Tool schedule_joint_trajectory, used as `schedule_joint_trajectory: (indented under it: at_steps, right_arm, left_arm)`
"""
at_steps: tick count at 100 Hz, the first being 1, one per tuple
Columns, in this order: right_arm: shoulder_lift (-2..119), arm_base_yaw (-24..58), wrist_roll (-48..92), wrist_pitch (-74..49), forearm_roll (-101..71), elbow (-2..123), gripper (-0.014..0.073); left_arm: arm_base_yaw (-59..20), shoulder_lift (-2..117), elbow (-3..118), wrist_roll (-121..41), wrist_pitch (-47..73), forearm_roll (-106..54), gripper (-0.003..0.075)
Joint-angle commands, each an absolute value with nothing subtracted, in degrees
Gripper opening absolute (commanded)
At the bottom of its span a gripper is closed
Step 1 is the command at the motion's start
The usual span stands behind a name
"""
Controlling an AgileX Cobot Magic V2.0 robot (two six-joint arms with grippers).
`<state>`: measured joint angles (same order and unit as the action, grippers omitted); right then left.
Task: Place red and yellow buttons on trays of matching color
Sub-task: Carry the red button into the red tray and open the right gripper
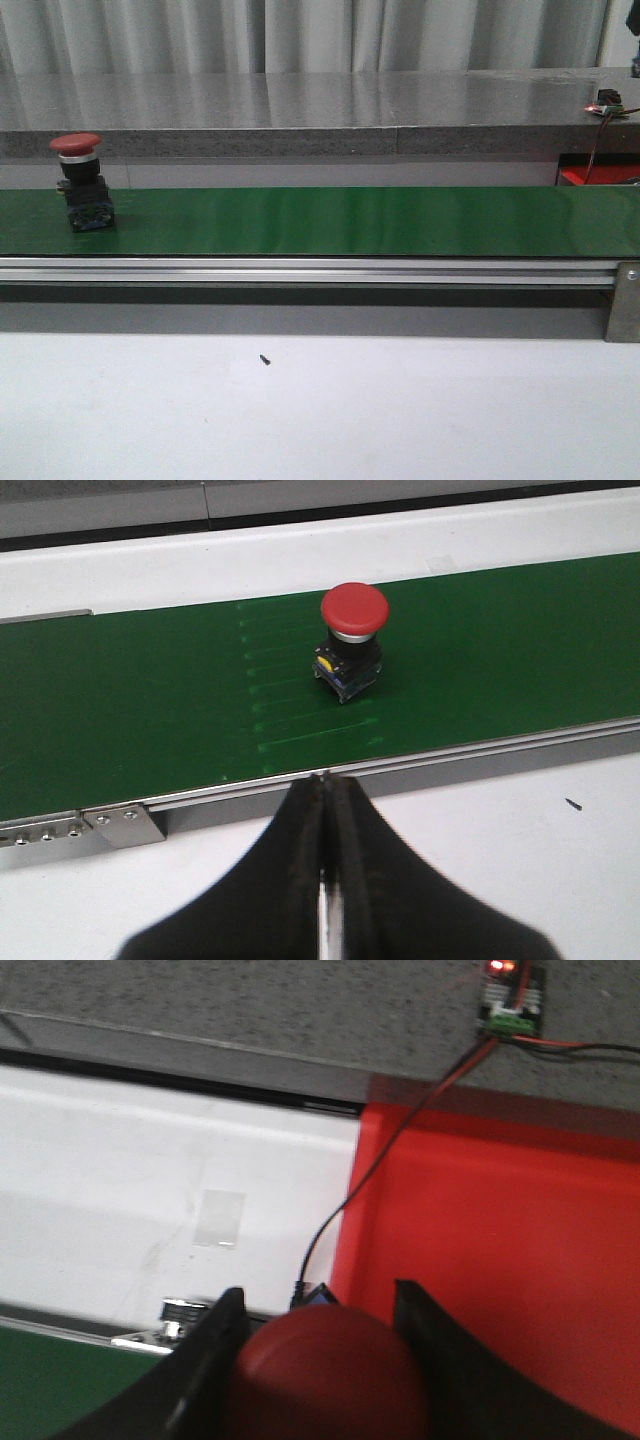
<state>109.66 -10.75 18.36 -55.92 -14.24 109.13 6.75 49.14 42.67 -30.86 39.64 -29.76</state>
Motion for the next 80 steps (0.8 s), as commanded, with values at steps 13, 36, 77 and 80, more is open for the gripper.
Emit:
schedule_joint_trajectory:
  at_steps: [13, 36, 77, 80]
  right_arm:
    - [112.54, -13.23, 18.99, -50.85, -14.83, 110.66, 0.0169]
    - [116.47, -13.37, 18.99, -43.88, -14.70, 110.66, 0.0169]
    - [121.63, -13.42, 18.99, -41.39, -9.45, 110.66, 0.0169]
    - [121.95, -13.42, 18.99, -41.43, -9.30, 110.66, 0.0169]
  left_arm:
    - [6.46, 48.57, 44.14, -31.02, 36.56, -31.75, -0.0020]
    - [6.46, 48.57, 44.14, -31.02, 36.56, -31.75, -0.0020]
    - [6.46, 48.57, 44.14, -31.02, 36.56, -31.75, -0.0020]
    - [6.46, 48.57, 44.14, -31.02, 36.45, -31.75, -0.0020]
